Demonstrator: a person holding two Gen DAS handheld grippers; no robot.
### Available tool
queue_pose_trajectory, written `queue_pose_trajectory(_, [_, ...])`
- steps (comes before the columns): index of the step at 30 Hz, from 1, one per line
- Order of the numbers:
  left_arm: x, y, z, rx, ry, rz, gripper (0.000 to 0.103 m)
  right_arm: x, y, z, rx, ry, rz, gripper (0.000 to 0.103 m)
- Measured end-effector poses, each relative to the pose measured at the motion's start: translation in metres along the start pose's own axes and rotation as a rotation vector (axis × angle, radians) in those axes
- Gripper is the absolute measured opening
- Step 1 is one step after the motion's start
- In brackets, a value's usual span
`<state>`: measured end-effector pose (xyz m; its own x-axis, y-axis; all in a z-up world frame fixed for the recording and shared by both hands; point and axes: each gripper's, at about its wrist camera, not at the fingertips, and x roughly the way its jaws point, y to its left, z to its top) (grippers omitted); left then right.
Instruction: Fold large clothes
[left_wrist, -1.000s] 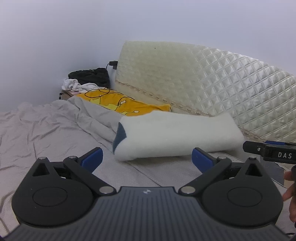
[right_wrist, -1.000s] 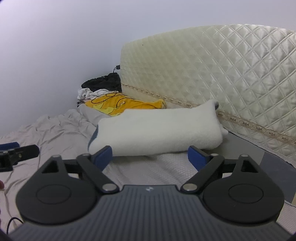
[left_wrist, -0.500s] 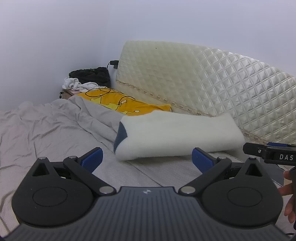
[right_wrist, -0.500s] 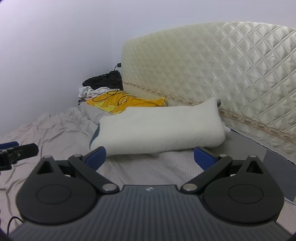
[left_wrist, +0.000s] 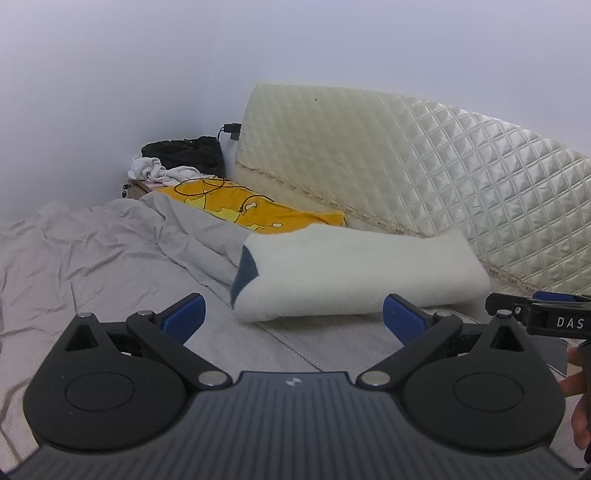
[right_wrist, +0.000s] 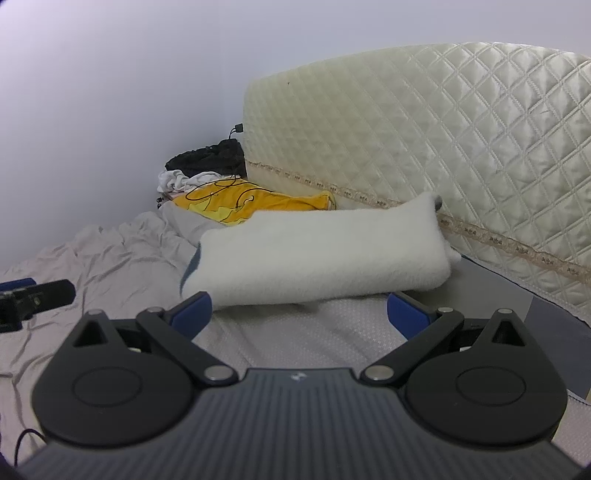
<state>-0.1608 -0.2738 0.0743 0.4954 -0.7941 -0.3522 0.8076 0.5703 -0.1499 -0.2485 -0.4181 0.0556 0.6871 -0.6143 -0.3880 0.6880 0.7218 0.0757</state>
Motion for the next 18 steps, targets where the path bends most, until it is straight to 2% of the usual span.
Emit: queue_pose_trajectory(18, [-0.0022, -0.0005, 0.0007, 0.005, 0.004, -0.004, 0.103, -0.0009, 0.0003, -0.0007, 0.001, 0.006, -0.008, 0.103])
